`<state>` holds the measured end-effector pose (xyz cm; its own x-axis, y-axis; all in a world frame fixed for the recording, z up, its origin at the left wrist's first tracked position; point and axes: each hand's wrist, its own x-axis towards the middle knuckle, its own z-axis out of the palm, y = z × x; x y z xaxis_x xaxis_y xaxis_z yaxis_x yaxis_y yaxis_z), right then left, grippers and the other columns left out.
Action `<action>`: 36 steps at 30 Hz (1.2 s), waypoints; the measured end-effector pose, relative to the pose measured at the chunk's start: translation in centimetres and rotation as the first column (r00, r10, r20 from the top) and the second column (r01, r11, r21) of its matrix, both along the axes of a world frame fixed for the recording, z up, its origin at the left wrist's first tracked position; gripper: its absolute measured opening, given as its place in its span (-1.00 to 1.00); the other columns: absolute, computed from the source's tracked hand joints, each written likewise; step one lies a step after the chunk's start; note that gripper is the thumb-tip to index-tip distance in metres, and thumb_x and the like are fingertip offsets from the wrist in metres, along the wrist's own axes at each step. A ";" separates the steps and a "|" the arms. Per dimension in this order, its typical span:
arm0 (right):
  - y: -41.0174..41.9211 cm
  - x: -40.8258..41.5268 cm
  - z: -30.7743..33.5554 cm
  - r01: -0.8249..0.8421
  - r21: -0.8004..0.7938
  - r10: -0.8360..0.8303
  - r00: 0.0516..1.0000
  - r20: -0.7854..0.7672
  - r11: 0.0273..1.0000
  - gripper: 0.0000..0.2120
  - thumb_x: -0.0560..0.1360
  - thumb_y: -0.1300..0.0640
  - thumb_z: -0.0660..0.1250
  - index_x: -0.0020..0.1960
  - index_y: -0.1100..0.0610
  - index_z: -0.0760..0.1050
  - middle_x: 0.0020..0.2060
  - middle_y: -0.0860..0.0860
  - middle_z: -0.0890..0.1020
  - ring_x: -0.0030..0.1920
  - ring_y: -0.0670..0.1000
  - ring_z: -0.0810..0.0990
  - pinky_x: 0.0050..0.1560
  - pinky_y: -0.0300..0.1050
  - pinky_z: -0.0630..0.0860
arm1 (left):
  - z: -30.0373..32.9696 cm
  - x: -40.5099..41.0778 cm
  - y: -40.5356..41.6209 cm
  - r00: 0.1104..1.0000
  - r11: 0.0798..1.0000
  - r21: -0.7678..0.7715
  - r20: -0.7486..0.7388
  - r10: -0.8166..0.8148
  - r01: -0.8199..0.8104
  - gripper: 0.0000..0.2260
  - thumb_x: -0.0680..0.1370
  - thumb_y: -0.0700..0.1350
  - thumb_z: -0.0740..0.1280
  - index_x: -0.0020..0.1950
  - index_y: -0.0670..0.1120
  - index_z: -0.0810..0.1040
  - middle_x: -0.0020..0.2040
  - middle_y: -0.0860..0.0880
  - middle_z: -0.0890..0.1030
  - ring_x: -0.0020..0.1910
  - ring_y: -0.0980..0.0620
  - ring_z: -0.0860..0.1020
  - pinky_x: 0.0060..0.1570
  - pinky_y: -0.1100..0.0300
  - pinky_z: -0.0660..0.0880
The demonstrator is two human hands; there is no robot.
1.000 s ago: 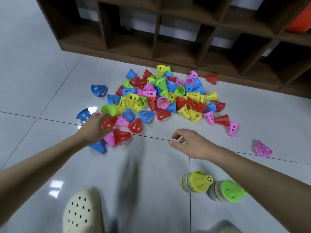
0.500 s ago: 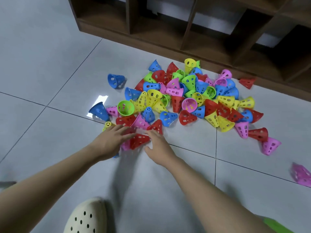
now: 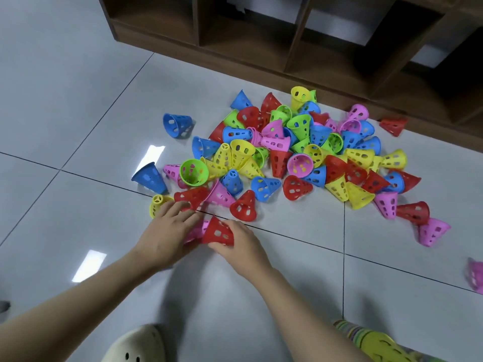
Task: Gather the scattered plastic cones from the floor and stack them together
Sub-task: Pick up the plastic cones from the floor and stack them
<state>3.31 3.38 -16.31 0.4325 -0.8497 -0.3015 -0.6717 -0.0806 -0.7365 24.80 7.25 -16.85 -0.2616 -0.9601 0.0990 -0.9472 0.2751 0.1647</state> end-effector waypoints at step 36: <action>-7.0 -1.6 0.1 0.406 0.052 -0.378 0.884 -0.275 0.913 -0.52 0.47 -0.37 0.24 -0.05 0.07 0.52 -0.01 0.07 0.64 0.07 0.15 0.59 0.10 0.06 0.55 | 1.1 -2.9 7.1 0.897 0.560 0.723 0.197 0.395 -0.405 -0.59 0.37 0.36 0.30 -0.24 0.01 0.45 -0.27 0.09 0.54 -0.27 0.09 0.54 -0.31 0.21 0.40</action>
